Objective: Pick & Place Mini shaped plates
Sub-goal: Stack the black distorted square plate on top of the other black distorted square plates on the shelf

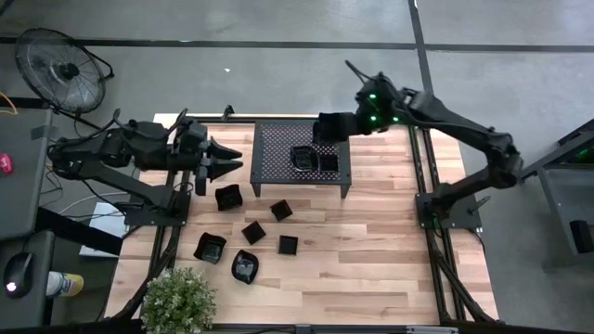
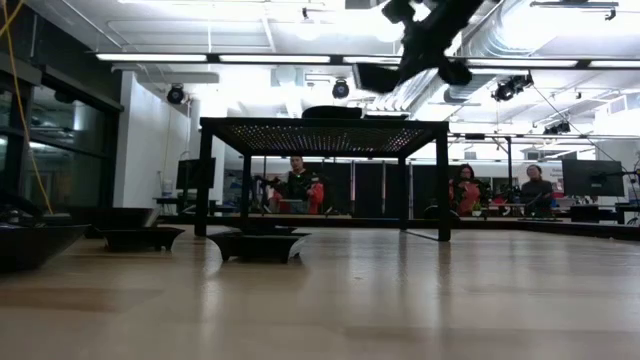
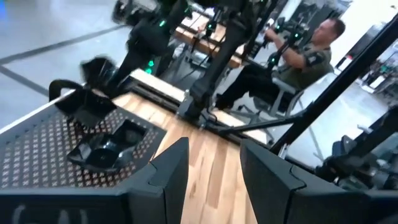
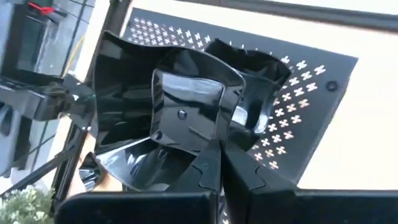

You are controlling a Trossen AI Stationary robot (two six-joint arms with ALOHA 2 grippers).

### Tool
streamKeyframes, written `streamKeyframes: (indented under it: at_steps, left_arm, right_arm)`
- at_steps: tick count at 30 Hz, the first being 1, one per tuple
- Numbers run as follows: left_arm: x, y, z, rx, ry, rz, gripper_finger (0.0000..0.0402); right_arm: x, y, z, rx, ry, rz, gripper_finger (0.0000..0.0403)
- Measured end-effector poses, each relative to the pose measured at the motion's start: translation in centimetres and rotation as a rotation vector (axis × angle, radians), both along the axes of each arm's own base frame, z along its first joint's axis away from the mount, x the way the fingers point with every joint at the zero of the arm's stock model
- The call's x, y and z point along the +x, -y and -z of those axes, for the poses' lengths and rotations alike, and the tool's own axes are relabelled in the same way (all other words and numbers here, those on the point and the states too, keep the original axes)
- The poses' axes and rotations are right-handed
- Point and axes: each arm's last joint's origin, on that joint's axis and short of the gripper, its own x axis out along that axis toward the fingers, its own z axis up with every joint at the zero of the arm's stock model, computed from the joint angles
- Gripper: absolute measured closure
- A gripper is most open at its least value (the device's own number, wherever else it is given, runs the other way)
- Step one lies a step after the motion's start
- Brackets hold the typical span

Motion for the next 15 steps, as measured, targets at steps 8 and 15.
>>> streamKeyframes:
  at_steps: [8,15]
  left_arm:
    - [0.5,0.1,0.2,-0.031,-0.012,-0.004,0.0259]
    - [0.6,0.1,0.3,-0.035,-0.014,-0.006,0.0259]
  right_arm:
    - [1.5,1.8,2.5,0.073,-0.067,0.093,0.0403]
    - [1.1,2.8,2.7,0.097,-0.065,0.129,0.0403]
